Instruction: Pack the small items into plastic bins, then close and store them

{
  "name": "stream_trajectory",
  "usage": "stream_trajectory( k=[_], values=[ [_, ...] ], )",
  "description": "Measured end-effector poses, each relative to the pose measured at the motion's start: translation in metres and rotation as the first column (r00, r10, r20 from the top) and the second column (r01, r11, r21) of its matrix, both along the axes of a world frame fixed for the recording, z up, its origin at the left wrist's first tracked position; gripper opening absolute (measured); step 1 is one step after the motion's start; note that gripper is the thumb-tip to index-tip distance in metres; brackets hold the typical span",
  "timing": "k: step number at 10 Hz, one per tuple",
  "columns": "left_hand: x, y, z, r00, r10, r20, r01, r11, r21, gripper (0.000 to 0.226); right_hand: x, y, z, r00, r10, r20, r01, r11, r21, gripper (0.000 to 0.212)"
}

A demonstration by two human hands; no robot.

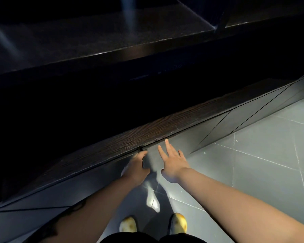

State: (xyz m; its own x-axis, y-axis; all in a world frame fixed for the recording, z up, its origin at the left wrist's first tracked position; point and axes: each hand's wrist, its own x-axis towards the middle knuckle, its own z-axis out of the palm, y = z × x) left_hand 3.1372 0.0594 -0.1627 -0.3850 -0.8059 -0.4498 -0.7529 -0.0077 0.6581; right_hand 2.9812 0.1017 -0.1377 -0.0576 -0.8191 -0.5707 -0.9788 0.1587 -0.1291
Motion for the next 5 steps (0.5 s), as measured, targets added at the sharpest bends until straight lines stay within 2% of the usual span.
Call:
stream_trajectory(
  k=[1, 3, 4, 5],
  values=[
    [-0.001, 0.001, 0.000, 1.000, -0.009, 0.010, 0.009, 1.000, 0.006, 0.069, 0.004, 0.002, -0.003, 0.999, -0.031, 0.014, 0.031, 0.999, 0.011, 0.090],
    [-0.002, 0.000, 0.004, 1.000, -0.022, 0.001, 0.022, 1.000, -0.006, 0.065, -0.002, 0.008, 0.000, 0.999, -0.049, 0.018, 0.050, 0.995, -0.086, 0.085],
    [-0.008, -0.005, 0.010, 0.997, -0.072, -0.022, 0.072, 0.997, -0.024, 0.061, -0.010, 0.015, 0.007, 0.993, -0.112, 0.039, 0.116, 0.986, -0.122, 0.083],
    [-0.022, -0.007, 0.019, 0.977, -0.212, -0.035, 0.207, 0.973, -0.105, 0.056, -0.016, 0.026, 0.016, 0.980, -0.193, 0.052, 0.198, 0.968, -0.156, 0.080]
  ],
)
